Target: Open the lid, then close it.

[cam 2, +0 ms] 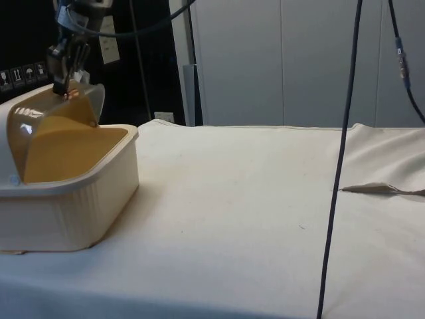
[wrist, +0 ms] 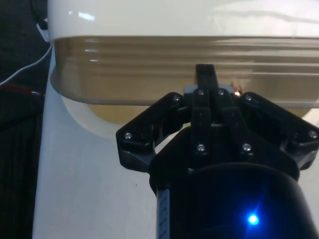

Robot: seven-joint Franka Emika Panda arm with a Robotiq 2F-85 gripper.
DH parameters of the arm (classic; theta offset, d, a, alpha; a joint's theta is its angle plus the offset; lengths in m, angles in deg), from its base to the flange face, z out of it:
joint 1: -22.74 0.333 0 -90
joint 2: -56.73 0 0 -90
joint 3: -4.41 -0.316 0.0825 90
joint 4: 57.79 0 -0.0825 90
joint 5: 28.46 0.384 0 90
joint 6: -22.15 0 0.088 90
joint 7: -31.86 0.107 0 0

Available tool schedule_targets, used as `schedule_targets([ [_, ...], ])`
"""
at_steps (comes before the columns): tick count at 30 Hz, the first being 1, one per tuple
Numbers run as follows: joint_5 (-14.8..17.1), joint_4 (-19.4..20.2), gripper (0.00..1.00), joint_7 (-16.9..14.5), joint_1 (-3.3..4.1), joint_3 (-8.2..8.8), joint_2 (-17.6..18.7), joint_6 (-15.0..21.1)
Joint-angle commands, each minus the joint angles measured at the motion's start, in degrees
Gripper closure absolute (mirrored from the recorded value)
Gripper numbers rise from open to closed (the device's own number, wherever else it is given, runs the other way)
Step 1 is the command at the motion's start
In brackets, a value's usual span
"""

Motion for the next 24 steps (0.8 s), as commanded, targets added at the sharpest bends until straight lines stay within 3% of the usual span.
schedule_targets([
  [1,-0.3,0.8,1.00,0.1,0.17,0.06,-0.6,-0.6],
  [24,0.3,5.8,1.00,-0.4,0.00,-0.86,-3.0,-6.2],
])
